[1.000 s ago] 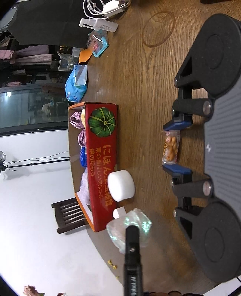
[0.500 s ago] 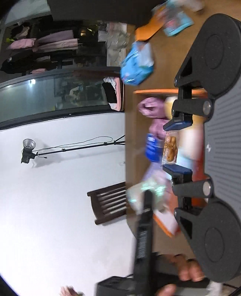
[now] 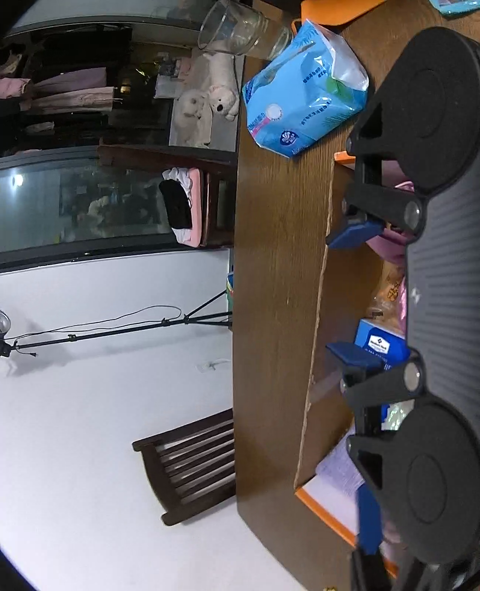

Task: Organize soft objects
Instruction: 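Carry both held items into the box and open both tools, then close the left tool on the white wedge while the right tool grasps the foam puff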

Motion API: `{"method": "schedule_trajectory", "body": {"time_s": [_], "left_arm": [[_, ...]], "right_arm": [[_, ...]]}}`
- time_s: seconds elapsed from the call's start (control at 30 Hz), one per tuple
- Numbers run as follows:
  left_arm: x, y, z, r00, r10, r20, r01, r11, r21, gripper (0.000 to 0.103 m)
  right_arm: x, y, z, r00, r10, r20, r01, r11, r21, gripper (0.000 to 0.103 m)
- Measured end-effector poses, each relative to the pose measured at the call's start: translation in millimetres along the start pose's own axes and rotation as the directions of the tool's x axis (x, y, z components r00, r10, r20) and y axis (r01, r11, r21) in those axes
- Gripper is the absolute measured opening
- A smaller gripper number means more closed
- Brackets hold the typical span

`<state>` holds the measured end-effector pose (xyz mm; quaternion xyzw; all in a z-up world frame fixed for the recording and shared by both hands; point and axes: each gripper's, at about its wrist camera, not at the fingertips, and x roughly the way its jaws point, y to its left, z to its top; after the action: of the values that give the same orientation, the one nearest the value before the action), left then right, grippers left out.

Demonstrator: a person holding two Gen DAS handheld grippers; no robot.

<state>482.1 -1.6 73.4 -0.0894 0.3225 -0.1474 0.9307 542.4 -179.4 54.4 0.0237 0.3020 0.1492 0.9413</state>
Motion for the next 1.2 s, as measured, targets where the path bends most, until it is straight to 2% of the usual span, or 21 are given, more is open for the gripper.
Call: {"method": "schedule_trajectory", "body": {"time_s": [0.1,0.3,0.47,0.6,0.67,0.83,0.93,1.03,1.1,1.2], "left_arm": [[-12.3,4.2,8.4,1.0,0.013,0.027,-0.013,1.0,-0.003,0.083],[-53.8,3.1,10.5,0.995,0.045,0.085,-0.046,0.999,0.012,0.083],[-110.4,-11.7,-18.9,0.982,0.091,0.166,-0.108,0.989,0.099,0.085],[-161.9,-25.1,-71.1,0.963,0.114,0.245,-0.151,0.978,0.141,0.088],[-181.2,-29.8,-97.7,0.959,0.125,0.256,-0.165,0.976,0.142,0.089],[-216.7,-34.8,-170.8,0.962,0.149,0.228,-0.175,0.979,0.102,0.09],[-228.2,-29.2,-207.9,0.97,0.168,0.173,-0.178,0.983,0.045,0.09],[-231.6,-22.6,-228.4,0.976,0.179,0.12,-0.184,0.982,0.03,0.09],[-234.9,-23.3,-232.3,0.97,0.204,0.129,-0.211,0.977,0.042,0.09],[-237.9,-22.5,-231.8,0.971,0.191,0.142,-0.197,0.98,0.029,0.09]], "right_arm": [[-7.1,-3.4,1.4,1.0,-0.002,0.013,0.002,1.0,0.005,0.057],[-48.6,1.2,3.2,0.999,-0.008,0.054,0.009,1.0,-0.027,0.059],[-108.8,8.6,-15.2,0.995,-0.005,0.101,0.01,0.998,-0.054,0.07],[-163.4,18.1,-58.8,0.991,0.017,0.135,-0.008,0.998,-0.066,0.077],[-187.8,23.8,-87.8,0.989,0.036,0.144,-0.027,0.997,-0.067,0.081],[-236.1,42.9,-165.3,0.99,0.084,0.117,-0.076,0.995,-0.071,0.083],[-256.6,53.5,-211.3,0.992,0.08,0.098,-0.074,0.995,-0.064,0.085],[-265.3,57.7,-248.6,0.994,0.1,0.048,-0.099,0.995,-0.017,0.085],[-265.4,61.5,-260.9,0.994,0.104,0.017,-0.104,0.994,-0.017,0.085],[-269.5,68.3,-267.8,0.997,0.077,0.015,-0.076,0.996,-0.038,0.085]]}}
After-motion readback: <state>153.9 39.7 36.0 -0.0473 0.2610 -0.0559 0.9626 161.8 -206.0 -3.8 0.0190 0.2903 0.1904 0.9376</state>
